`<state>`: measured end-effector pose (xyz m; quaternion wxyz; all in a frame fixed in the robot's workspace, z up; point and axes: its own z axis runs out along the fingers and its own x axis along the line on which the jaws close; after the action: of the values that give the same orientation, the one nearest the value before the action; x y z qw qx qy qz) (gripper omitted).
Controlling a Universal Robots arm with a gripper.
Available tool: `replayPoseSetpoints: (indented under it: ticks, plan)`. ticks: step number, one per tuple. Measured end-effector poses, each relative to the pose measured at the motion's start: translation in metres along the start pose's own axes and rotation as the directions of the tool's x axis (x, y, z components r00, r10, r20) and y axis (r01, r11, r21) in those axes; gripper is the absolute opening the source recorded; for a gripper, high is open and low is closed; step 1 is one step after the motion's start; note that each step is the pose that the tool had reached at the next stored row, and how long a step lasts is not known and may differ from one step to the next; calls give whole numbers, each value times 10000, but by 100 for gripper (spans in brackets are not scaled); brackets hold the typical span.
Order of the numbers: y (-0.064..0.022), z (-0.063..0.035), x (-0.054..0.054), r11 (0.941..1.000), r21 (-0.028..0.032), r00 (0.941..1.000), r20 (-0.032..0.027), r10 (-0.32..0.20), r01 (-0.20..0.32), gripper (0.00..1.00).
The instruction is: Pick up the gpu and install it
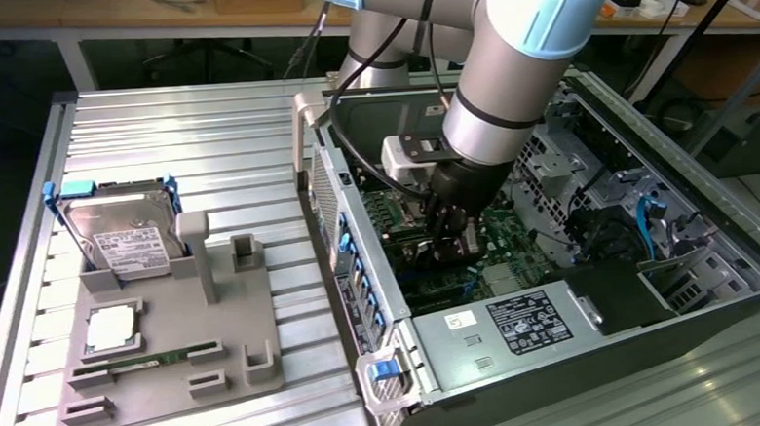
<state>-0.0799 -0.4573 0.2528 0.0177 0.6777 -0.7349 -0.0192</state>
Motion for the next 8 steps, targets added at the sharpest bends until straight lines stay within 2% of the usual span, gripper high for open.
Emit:
replayPoseSetpoints:
  ticks: [8]
  plan:
    - [-2,39,-1,10000,0,10000,0,1,-1,27]
